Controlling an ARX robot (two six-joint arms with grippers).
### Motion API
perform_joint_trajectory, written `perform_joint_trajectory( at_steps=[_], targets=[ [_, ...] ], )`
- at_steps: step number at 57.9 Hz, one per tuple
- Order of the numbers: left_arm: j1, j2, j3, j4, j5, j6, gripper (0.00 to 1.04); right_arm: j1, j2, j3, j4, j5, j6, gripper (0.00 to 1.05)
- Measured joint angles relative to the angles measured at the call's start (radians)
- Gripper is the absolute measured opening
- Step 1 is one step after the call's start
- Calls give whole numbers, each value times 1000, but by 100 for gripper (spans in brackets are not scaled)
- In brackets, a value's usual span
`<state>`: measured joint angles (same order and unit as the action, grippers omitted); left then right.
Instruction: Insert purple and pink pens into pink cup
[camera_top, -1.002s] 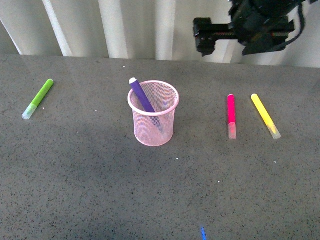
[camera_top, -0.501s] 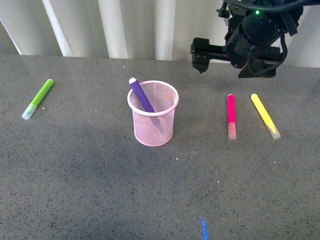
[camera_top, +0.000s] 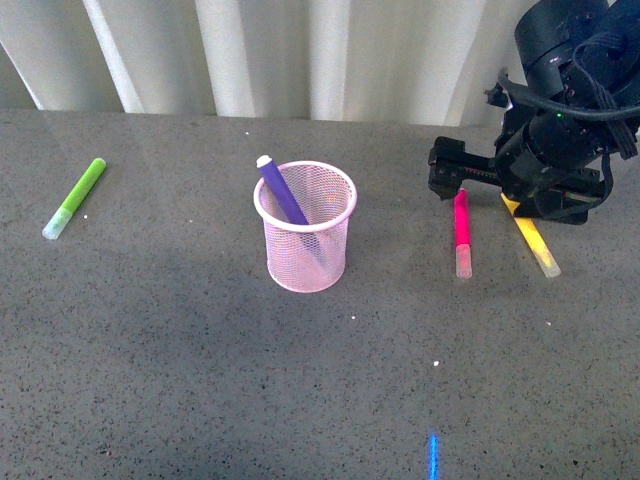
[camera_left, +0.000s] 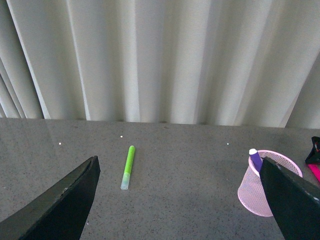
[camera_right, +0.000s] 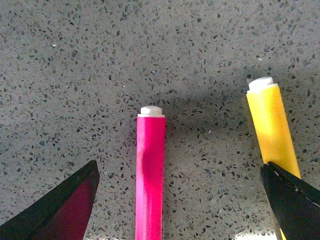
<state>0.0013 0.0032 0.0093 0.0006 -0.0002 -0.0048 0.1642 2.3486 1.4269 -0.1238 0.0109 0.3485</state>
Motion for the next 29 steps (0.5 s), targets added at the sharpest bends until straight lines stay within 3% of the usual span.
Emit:
perform_joint_trajectory(
  at_steps=[19,29],
  targets=[
    [0,0,0,0,0,0,98,10,56,76,-15,-2,4,98],
    [0,0,0,0,0,0,98,11,71,90,-19,23,2,76]
  ],
)
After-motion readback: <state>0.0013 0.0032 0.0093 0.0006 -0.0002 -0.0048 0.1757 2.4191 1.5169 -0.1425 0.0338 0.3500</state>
